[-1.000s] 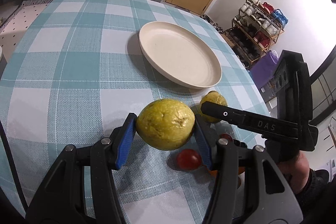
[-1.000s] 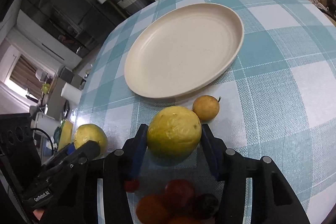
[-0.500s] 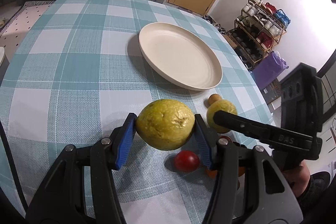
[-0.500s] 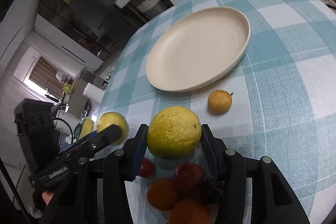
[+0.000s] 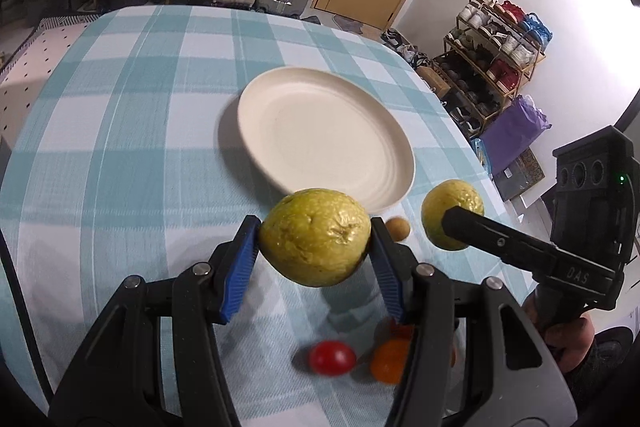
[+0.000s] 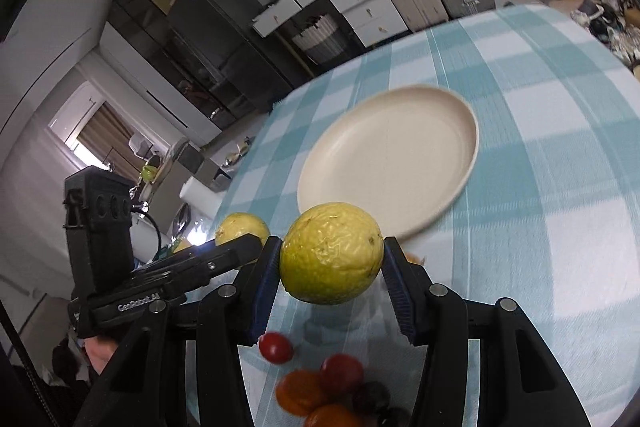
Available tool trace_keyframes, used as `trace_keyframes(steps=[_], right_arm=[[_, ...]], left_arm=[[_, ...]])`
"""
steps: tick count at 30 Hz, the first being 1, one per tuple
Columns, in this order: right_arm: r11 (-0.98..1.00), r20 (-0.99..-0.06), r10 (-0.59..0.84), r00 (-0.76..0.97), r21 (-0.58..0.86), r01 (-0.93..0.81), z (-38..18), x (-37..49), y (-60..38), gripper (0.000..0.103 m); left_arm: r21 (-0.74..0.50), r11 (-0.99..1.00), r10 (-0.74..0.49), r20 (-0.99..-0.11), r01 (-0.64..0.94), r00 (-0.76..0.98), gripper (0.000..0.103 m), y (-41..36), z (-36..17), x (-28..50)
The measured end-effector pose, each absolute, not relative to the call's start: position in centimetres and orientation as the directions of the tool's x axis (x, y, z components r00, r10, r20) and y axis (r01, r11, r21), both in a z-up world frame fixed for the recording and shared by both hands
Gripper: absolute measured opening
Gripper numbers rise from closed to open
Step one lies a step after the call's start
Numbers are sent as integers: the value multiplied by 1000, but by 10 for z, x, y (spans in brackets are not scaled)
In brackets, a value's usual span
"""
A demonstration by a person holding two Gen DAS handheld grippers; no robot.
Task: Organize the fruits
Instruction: 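Lift the large guava with the left tool toward the plate while the right tool carries the smaller guava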
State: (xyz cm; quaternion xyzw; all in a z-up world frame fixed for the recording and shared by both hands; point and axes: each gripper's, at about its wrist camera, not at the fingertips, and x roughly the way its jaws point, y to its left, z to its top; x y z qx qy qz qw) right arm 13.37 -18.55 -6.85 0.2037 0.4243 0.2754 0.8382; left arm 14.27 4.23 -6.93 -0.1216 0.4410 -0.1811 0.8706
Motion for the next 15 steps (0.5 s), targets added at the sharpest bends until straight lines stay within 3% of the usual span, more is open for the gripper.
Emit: trace_keyframes(steps=[15], right_arm=[[766, -568, 642, 515, 505, -397, -15, 221, -195, 51]], left_arm=[[-358, 910, -410, -715, 207, 566, 52, 24, -33, 243]])
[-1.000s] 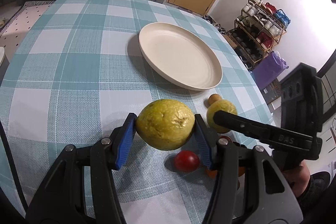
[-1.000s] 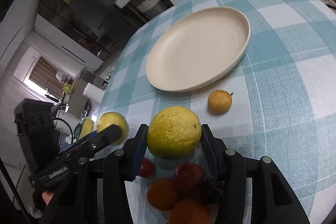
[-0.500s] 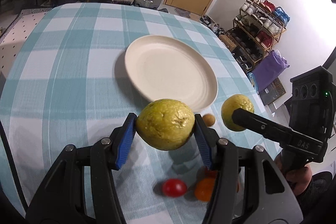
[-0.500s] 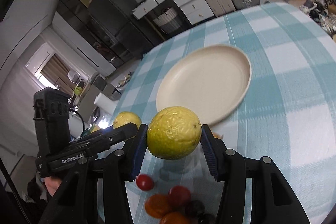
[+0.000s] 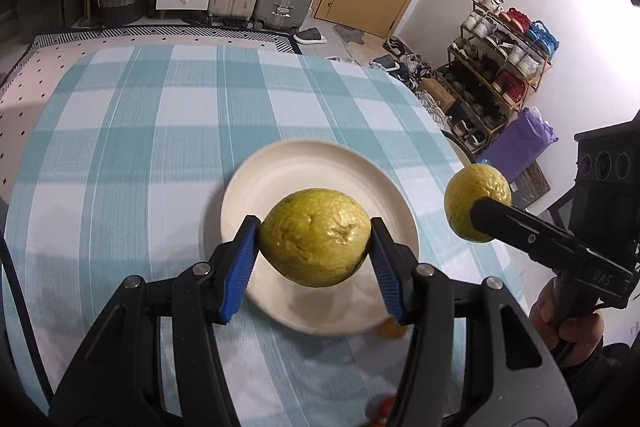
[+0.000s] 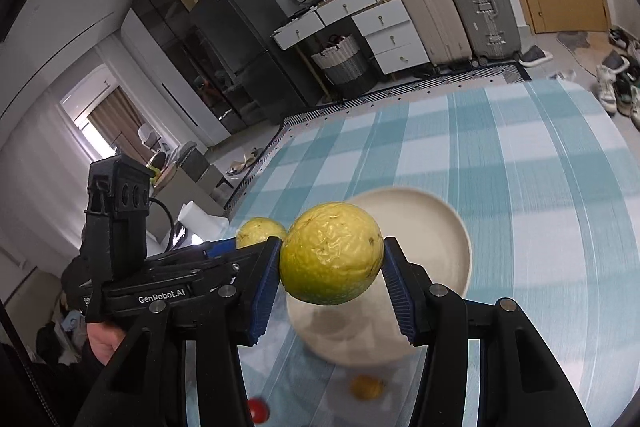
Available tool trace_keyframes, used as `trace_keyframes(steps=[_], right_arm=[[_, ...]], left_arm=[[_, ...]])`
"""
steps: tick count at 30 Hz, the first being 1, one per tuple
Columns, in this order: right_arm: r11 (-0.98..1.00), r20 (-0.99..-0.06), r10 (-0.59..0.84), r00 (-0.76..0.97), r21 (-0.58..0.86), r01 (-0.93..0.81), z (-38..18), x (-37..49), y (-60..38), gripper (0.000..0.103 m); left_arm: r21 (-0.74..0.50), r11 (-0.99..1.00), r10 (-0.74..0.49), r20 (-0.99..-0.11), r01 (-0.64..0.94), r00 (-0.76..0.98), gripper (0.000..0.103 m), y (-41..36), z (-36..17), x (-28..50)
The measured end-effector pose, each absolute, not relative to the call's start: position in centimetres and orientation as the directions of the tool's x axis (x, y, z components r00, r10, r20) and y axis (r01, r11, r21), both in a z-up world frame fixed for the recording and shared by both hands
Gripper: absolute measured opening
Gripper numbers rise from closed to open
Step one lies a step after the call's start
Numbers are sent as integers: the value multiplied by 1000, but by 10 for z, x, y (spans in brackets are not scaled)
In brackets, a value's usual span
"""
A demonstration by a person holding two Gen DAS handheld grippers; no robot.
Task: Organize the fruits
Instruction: 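Lift the large guava with the left tool toward the plate while the right tool carries the smaller guava, then lower both guavas onto the plate and open both tools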
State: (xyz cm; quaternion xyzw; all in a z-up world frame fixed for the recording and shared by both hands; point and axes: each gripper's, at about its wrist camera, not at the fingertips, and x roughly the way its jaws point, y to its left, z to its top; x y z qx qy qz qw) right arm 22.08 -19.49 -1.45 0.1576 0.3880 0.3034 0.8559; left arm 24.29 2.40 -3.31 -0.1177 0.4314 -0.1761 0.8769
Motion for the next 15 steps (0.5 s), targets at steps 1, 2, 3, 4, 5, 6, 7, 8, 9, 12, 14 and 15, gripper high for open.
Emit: trace_keyframes(steps=[1, 2, 3, 4, 5, 6, 7, 8, 9, 12, 14, 15], right_arm=[[767, -571, 641, 513, 503, -399, -15, 227, -194, 51], [764, -572, 644, 508, 504, -402, -16, 233, -192, 51], [761, -572, 648, 504, 507, -404, -17, 239, -191, 51], [763, -575, 646, 502, 505, -405, -20, 245, -189, 51], [765, -581, 643, 499, 500, -405, -24, 251, -188, 51], [767, -587, 642, 493, 496, -408, -29, 257, -185, 51], [768, -596, 640, 485, 492, -409, -34, 262, -183, 51], [770, -606, 637, 476, 489, -408, -40, 267, -180, 51], [769, -615, 639, 463, 492, -408, -47, 273, -178, 51], [765, -627, 643, 439, 509, -395, -64, 283, -175, 51], [757, -626, 653, 426, 531, -380, -75, 288, -176, 51], [759, -631, 651, 422, 532, -376, -79, 290, -176, 51]], left_arm=[[-356, 912, -408, -718, 206, 564, 52, 23, -33, 249], [-352, 913, -404, -721, 203, 563, 52, 22, -33, 258], [-353, 913, -405, -722, 205, 561, 52, 21, -34, 263], [-354, 912, -406, -724, 206, 557, 52, 20, -35, 269], [-355, 913, -405, -730, 201, 551, 52, 18, -39, 277], [-361, 910, -411, -732, 202, 543, 52, 18, -41, 283], [-364, 909, -414, -735, 202, 537, 52, 17, -45, 288], [-364, 910, -412, -742, 199, 529, 52, 16, -49, 293], [-367, 908, -416, -745, 200, 521, 52, 16, -53, 299], [-374, 905, -423, -757, 201, 498, 52, 12, -67, 313], [-379, 902, -430, -762, 206, 484, 52, 10, -76, 319], [-373, 904, -427, -767, 207, 479, 52, 8, -80, 322]])
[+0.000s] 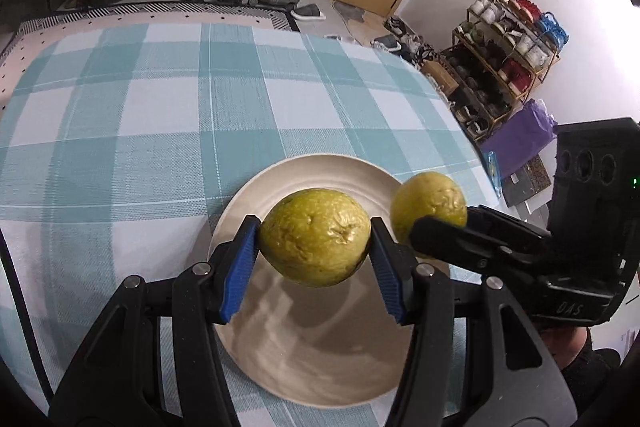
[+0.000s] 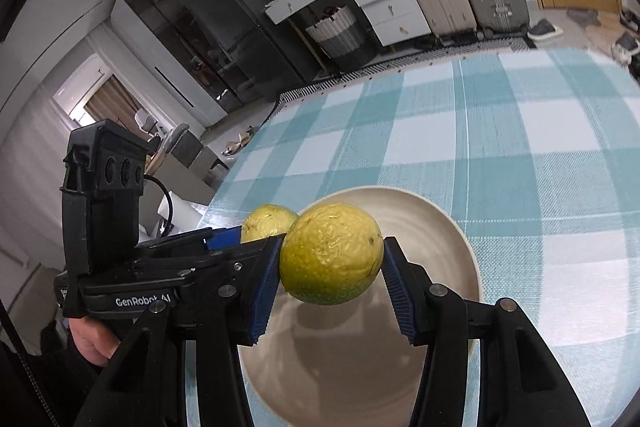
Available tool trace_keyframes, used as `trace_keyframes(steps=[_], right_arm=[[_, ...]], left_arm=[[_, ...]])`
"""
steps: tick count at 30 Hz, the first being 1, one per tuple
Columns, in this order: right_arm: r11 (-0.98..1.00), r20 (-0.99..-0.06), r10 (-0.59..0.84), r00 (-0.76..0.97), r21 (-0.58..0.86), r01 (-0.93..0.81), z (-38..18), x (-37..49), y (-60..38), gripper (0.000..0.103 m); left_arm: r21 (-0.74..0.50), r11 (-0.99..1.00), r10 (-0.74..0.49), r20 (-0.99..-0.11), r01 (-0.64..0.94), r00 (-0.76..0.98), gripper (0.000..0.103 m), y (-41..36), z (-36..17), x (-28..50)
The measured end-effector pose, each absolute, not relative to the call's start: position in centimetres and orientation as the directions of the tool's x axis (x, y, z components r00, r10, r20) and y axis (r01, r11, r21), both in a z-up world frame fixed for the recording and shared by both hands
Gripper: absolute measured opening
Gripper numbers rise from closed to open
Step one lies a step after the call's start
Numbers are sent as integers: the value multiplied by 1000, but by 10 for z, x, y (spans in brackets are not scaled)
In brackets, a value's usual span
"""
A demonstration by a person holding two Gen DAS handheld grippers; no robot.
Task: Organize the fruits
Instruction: 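Lower both guavas onto the plate and open both tools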
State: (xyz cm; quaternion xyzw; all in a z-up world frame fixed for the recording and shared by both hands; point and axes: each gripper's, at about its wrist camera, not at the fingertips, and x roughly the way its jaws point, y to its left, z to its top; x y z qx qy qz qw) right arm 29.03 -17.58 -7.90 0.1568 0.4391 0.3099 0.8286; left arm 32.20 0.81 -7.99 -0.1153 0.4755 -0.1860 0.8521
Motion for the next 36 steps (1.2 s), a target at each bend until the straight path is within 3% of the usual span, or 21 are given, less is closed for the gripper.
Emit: trace_keyframes(steps=[12, 15, 17, 20, 31, 36], right_arm=[[783, -645, 622, 443, 513, -352, -99, 301, -171, 53], [788, -634, 616, 468, 507, -350, -95, 300, -173, 65], [784, -620, 620, 481, 509, -355, -91, 298, -176, 67], [781, -603, 623, 499, 512, -357, -82, 292, -182, 76], [821, -557, 567, 606, 435, -369, -41, 244, -203, 95], [840, -557, 542, 629, 394, -374, -31, 219, -204, 99]], left_arm=[[-400, 894, -448, -777, 202, 442, 52, 2, -107, 345], [-424, 883, -467, -759, 201, 454, 53, 5, -105, 345], [-407, 893, -449, -764, 195, 463, 63, 4, -100, 344], [-381, 902, -429, -756, 200, 494, 71, 5, -89, 337], [-297, 940, -337, -737, 167, 586, 80, 19, -53, 284], [-234, 963, -266, -731, 136, 629, 82, 24, -40, 254]])
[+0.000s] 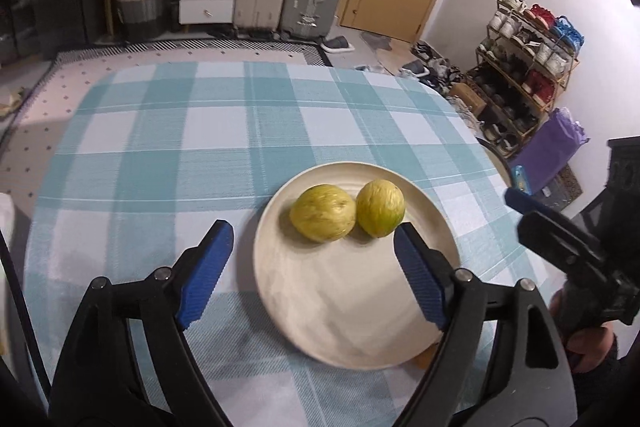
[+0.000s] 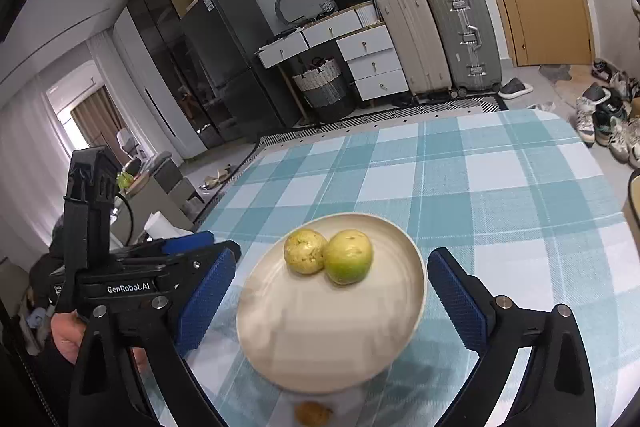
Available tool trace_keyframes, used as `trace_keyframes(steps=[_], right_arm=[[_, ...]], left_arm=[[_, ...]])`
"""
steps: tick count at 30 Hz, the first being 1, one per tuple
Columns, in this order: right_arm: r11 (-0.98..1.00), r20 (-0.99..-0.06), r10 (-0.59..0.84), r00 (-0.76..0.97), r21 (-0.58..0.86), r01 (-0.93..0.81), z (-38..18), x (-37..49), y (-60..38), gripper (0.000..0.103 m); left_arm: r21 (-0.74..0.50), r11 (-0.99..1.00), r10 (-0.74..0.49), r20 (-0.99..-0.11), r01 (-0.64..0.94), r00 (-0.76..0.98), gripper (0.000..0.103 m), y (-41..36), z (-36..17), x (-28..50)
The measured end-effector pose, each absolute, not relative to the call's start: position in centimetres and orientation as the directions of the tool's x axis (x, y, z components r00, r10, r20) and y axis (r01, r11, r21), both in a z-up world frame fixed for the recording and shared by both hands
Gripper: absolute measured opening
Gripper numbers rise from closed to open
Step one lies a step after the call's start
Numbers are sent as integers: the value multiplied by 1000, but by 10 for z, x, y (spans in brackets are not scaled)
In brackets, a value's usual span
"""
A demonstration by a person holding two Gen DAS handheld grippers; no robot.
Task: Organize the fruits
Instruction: 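Lower both guavas onto the plate and open both tools, then grasp the red tomato with the left tool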
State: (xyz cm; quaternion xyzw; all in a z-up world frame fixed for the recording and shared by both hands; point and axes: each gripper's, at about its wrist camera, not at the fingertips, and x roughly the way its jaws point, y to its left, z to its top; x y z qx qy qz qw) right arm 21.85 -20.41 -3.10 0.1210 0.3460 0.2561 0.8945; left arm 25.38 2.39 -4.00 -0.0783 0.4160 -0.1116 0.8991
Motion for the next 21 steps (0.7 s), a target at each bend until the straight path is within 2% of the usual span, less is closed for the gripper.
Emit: trace_keyframes(steps=[7, 13, 21], right_arm=[[851, -549, 524, 651, 344, -396, -23, 183, -202, 103], [868, -543, 494, 679, 266, -419, -18, 154, -192, 103], [854, -529, 518, 672, 287, -433, -20, 122, -189, 103]], left_arm=[[-173, 981, -184, -720, 83, 670, 85, 28, -30, 215], [-124, 991, -119, -694, 45, 711, 97, 29, -20, 180], [-91, 995, -84, -665, 31, 742, 102, 24, -14, 134]])
